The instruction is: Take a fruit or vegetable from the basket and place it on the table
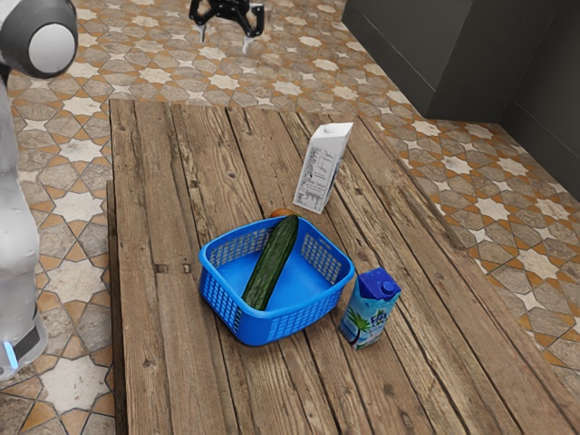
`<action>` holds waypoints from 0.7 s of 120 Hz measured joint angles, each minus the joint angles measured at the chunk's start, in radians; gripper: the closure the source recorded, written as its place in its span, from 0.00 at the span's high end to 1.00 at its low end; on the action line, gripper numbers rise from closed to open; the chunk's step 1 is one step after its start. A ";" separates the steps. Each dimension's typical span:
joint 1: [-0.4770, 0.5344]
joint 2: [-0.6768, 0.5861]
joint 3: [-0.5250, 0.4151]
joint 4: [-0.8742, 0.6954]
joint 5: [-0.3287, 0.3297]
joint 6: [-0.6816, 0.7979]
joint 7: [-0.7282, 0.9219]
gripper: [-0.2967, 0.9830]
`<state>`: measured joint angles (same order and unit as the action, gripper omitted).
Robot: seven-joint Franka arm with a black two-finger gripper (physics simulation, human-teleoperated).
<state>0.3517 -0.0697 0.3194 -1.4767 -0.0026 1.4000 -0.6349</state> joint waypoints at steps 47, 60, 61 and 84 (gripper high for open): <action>-0.101 0.014 -0.105 0.242 0.032 -0.065 -0.546 0.77; -0.077 0.132 -0.255 0.347 0.038 -0.031 -0.708 0.76; -0.082 0.140 -0.263 0.350 0.045 -0.027 -0.721 0.76; -0.226 0.375 -0.312 0.361 0.192 0.122 -0.967 0.77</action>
<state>0.1261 0.3054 0.0076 -1.1154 0.1890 1.5217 -1.6014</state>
